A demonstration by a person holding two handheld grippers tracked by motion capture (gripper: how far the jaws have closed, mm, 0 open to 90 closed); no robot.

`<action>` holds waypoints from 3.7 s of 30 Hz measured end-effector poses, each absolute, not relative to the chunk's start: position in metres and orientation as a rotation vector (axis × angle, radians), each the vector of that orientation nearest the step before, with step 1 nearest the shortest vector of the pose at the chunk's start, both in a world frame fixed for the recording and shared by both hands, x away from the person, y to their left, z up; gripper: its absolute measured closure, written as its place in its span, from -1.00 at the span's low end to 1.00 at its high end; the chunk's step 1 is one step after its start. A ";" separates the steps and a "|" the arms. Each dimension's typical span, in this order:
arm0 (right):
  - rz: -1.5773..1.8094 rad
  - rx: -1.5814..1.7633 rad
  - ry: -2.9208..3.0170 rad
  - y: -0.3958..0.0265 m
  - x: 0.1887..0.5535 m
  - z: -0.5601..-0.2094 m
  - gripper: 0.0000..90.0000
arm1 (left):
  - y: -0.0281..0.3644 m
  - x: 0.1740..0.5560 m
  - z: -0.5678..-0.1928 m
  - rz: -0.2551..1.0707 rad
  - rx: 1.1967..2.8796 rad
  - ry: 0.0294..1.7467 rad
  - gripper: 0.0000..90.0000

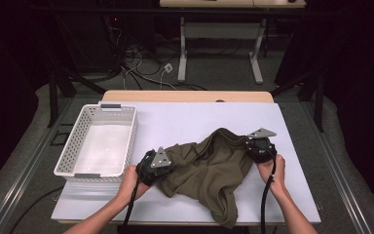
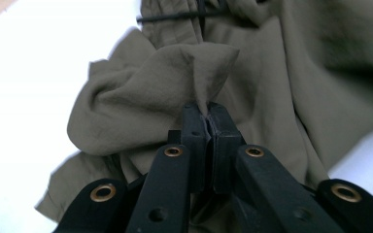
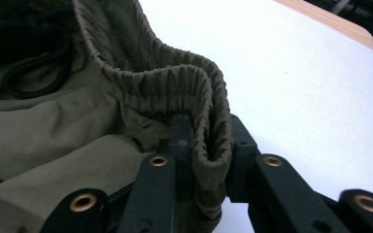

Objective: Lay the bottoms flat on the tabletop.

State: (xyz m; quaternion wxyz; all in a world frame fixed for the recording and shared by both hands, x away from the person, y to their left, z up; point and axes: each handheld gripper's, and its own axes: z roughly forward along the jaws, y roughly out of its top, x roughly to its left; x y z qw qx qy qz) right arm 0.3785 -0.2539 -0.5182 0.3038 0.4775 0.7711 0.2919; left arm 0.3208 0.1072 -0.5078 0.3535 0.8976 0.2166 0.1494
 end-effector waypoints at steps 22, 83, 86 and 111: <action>0.815 1.330 2.154 -0.255 0.376 -0.518 -0.39 | 0.083 0.360 -0.482 0.395 2.307 0.579 -0.37; 0.865 1.289 2.153 -0.245 0.346 -0.496 -0.25 | 0.099 0.353 -0.502 0.445 2.356 0.643 0.04; 0.838 1.294 2.239 -0.235 0.345 -0.507 -0.29 | 0.100 0.359 -0.511 0.397 2.401 0.659 0.01; 0.734 1.199 2.451 -0.213 0.343 -0.532 0.94 | 0.113 0.346 -0.534 0.176 2.402 0.657 0.82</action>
